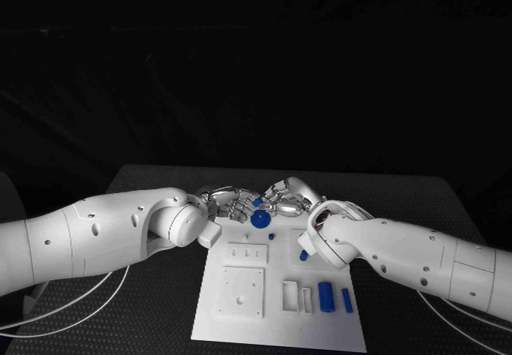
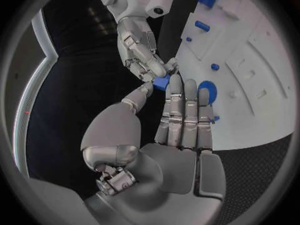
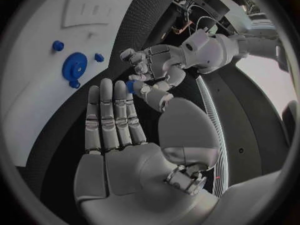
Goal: Assemble the parts on the task board
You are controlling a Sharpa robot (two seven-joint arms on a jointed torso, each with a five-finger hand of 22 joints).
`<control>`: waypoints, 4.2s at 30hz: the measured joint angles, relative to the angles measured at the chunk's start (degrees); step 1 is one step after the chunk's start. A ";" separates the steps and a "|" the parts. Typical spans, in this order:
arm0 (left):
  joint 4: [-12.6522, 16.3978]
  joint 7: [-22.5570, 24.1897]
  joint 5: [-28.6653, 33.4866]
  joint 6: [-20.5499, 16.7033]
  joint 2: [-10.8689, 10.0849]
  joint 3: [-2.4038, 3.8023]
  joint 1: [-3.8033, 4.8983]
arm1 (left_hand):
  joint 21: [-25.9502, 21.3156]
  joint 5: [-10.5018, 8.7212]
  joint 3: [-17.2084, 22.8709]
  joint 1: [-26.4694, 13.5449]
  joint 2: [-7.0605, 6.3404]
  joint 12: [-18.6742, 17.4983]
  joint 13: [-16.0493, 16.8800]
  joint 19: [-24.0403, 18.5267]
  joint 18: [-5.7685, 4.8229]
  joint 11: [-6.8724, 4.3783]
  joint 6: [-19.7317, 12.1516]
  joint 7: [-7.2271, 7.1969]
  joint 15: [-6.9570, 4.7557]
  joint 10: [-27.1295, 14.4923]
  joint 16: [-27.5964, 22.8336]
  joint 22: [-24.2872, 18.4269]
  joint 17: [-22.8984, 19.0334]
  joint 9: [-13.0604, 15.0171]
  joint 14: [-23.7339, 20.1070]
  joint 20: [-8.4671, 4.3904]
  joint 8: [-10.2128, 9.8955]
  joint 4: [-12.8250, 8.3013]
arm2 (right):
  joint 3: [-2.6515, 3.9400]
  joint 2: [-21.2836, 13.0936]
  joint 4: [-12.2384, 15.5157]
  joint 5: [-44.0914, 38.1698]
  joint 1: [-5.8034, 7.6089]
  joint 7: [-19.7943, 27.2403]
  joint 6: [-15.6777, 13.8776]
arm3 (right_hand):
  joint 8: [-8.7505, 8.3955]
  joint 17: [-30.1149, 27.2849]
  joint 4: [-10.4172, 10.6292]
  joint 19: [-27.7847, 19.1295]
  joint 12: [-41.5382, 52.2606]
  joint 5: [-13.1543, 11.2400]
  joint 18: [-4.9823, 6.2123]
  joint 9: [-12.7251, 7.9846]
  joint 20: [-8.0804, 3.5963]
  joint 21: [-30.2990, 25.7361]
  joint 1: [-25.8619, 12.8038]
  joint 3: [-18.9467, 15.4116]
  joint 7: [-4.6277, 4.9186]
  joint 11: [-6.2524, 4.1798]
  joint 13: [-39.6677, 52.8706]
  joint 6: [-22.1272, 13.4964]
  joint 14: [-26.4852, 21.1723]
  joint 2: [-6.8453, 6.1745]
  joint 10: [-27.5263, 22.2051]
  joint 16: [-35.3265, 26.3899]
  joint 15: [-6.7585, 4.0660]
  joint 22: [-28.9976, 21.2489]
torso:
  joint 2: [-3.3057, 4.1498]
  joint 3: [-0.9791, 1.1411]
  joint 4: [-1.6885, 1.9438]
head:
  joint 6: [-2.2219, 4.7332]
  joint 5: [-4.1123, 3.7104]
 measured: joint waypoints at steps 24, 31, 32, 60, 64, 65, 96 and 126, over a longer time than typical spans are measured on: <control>-1.26 -0.63 -1.97 0.73 -0.94 0.07 0.00 | -0.33 -4.63 3.19 -6.17 -9.60 -0.18 0.96 -1.17 0.00 0.95 -2.42 1.05 0.72 -2.69 -0.39 -0.01 0.51 1.49 -1.89 0.36 -0.97 11.33 | 0.16 -1.92 -0.39 6.03 -0.06 0.80 4.62 | 0.36 0.91 0.00 0.40 0.42 0.00 0.01 0.04 0.01 0.21 -0.22 -0.01 -0.08 -0.41 0.89 0.07 0.21 0.21 0.41 0.25 -0.20 0.18 | -0.02 0.01 0.03 | -0.06 0.01; -2.64 1.65 -8.31 1.35 -2.28 0.06 0.01 | -0.33 -5.09 3.35 -3.91 -10.29 -0.18 1.17 -1.70 0.01 0.98 -3.89 1.59 0.73 -3.12 -0.42 0.01 0.69 1.68 -2.32 0.47 -1.53 11.08 | 2.14 -3.19 -2.46 10.96 0.04 0.70 13.62 | 0.33 1.38 -0.74 0.39 0.42 -0.01 0.00 0.06 0.01 0.21 -0.71 -0.41 -0.08 -0.41 1.33 0.07 0.21 0.69 0.41 0.25 -0.20 0.18 | -0.05 0.01 0.03 | 0.19 0.02; -2.84 2.34 -9.66 1.59 -2.44 0.06 0.01 | -0.33 -5.09 3.41 -2.02 -10.00 -0.18 1.17 -1.88 0.00 1.23 -4.66 1.88 0.92 -3.48 -0.42 0.03 0.71 1.68 -2.51 0.66 -1.88 9.91 | 2.26 -3.27 -2.97 11.60 0.12 0.60 15.22 | 0.32 1.48 -0.99 0.39 0.42 -0.01 0.00 0.06 0.01 0.21 -0.77 -0.38 -0.08 -0.41 1.43 0.07 0.20 0.75 0.41 0.25 -0.20 0.18 | -0.06 0.01 0.02 | 0.27 -0.04; -4.73 12.60 -26.35 28.56 -2.05 0.14 0.02 | -0.52 -5.88 -3.59 -14.64 -9.28 0.21 1.98 -2.54 0.00 0.52 -4.26 1.22 -0.09 -3.05 0.47 0.01 1.82 3.20 -0.57 0.37 -0.67 23.10 | 2.35 -4.76 -7.97 17.79 2.52 -1.49 46.36 | 0.27 2.35 -2.57 0.39 0.41 -0.04 0.00 4.22 0.01 0.00 -1.60 -1.61 0.09 0.02 2.38 -0.95 0.20 2.20 -0.03 0.25 -0.19 0.21 | -0.03 0.10 -0.05 | 0.64 -2.78; -3.79 12.27 -23.11 31.11 -1.82 -0.32 0.07 | 0.31 1.78 -11.68 -11.69 -1.40 2.93 4.35 -2.73 0.00 -0.24 -4.15 0.54 -0.87 -3.00 2.58 0.01 3.54 7.59 -1.50 0.47 1.66 24.89 | 2.35 -5.25 -7.15 18.21 2.53 -1.37 47.70 | 0.28 2.41 -2.69 0.39 0.41 -0.05 0.00 4.22 0.01 0.00 -1.81 -1.74 0.12 0.02 2.45 -0.97 0.00 2.40 -0.02 0.25 0.00 0.21 | -0.02 0.13 -0.05 | 0.28 -3.13; -3.47 12.17 -22.41 31.60 -1.82 -0.62 0.08 | 0.36 9.20 -13.07 -10.55 -0.06 3.41 4.81 -3.09 0.00 -0.28 -4.15 0.54 -0.70 -3.05 2.75 0.01 3.71 8.51 -1.71 0.42 1.95 24.65 | 2.35 -5.33 -7.00 18.36 2.53 -1.35 47.93 | 0.28 2.41 -2.69 0.39 0.41 -0.04 0.00 4.22 0.01 0.00 -1.81 -1.74 0.13 0.02 2.46 -0.98 0.00 2.40 -0.03 0.25 0.00 0.21 | -0.01 0.13 -0.05 | 0.23 -3.17; -2.04 9.75 -21.18 36.66 -1.59 -0.99 0.06 | 0.56 22.93 -19.24 -4.18 2.18 7.14 9.12 -3.83 0.00 -0.57 -4.15 -0.27 -0.40 -5.46 3.13 -0.01 3.10 15.83 -2.82 0.56 0.47 17.54 | 2.36 -5.47 -5.67 21.13 2.64 -1.26 55.59 | 0.20 2.72 -3.17 0.38 0.41 -0.05 -0.01 5.09 0.01 0.00 -1.57 -1.90 0.40 0.02 2.76 -1.26 0.00 2.62 -0.03 0.25 0.00 0.19 | 0.01 0.00 0.06 | -0.80 -3.81; -2.10 9.00 -20.22 40.19 -0.48 -1.00 0.06 | -0.36 9.12 -18.91 5.93 8.49 6.36 8.31 -3.82 0.01 -0.77 -1.49 -0.47 -0.21 -5.24 3.13 0.02 2.29 15.48 -3.01 0.57 -3.47 15.34 | 2.36 -5.16 -5.40 21.60 2.64 -1.94 58.79 | 0.22 2.84 -3.32 0.38 0.41 -0.21 0.00 7.52 0.02 0.00 -1.58 -2.06 0.60 0.22 2.91 -1.47 0.00 2.61 -0.22 0.25 0.00 0.23 | -0.02 0.03 -0.02 | -1.31 -3.80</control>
